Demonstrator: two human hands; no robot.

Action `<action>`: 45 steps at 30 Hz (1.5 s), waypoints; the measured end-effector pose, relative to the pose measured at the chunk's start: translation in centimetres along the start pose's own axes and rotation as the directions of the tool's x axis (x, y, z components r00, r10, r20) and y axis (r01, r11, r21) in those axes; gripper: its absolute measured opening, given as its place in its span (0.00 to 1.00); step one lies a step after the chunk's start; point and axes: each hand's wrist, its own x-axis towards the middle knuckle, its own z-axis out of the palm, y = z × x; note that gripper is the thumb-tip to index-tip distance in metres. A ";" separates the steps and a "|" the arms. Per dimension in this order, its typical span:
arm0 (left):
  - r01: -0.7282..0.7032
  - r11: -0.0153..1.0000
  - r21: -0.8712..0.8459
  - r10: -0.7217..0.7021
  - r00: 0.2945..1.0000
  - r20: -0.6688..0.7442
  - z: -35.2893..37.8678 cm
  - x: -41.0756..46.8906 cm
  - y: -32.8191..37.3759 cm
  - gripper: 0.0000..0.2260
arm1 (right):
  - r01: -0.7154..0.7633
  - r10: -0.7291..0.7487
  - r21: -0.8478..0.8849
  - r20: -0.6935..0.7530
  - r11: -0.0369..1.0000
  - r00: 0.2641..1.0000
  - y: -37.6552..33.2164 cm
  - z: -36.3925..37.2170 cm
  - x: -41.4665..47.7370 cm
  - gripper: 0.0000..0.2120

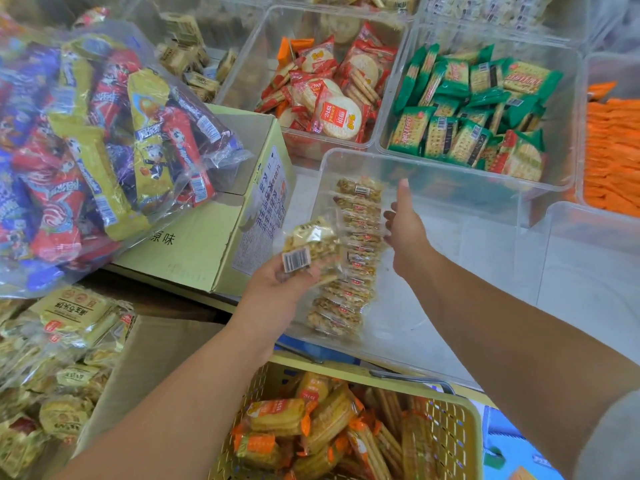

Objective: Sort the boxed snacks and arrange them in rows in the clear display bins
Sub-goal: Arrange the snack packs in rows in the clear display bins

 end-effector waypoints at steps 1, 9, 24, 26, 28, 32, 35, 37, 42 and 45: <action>0.010 0.999 -0.045 -0.011 1.000 -0.022 0.1 0.3 0.2 0.11 | 0.035 -0.037 0.065 0.033 0.997 0.999 1.0 -0.5 -0.2 0.42; 0.025 0.993 -0.112 -0.032 0.998 -0.060 1.3 1.6 0.3 0.06 | 0.162 -0.206 0.195 0.229 0.967 0.951 4.6 0.8 -0.8 0.31; -0.067 0.998 -0.001 0.067 0.997 0.042 1.7 1.3 0.2 0.07 | 0.165 -0.170 0.042 0.274 0.985 0.947 3.8 1.5 -1.4 0.41; -0.074 0.996 0.044 0.071 0.996 0.058 1.5 1.1 0.4 0.07 | 0.160 -0.124 -0.088 0.325 0.983 0.938 3.0 0.5 -1.7 0.42; -0.094 0.988 0.124 0.088 0.995 0.047 1.3 0.8 0.5 0.08 | 0.177 -0.101 -0.227 0.312 0.958 0.945 2.3 -0.8 -1.9 0.40; -0.299 0.802 0.517 0.336 0.941 0.022 0.6 -1.3 0.9 0.15 | 0.270 -0.246 -0.254 0.124 0.929 0.961 1.1 -2.9 -5.0 0.31; -0.476 0.520 0.709 0.563 0.815 0.135 0.3 -4.1 1.2 0.25 | 0.287 -0.259 -0.064 0.279 0.956 0.925 0.9 -4.9 -9.9 0.23; -0.555 0.396 0.732 0.638 0.739 0.215 0.2 -6.0 1.1 0.31 | 0.227 -0.211 0.025 0.481 0.973 0.851 1.2 -6.2 -13.6 0.21; -0.654 0.343 0.674 0.650 0.683 0.333 -0.4 -9.0 0.1 0.39 | 0.299 -0.266 0.032 0.555 0.954 0.788 3.7 -7.5 -19.4 0.20; -0.528 0.600 0.601 0.477 0.839 0.262 -0.6 -10.6 -0.7 0.45 | 0.282 -0.286 0.087 0.509 0.955 0.812 4.7 -8.3 -20.7 0.23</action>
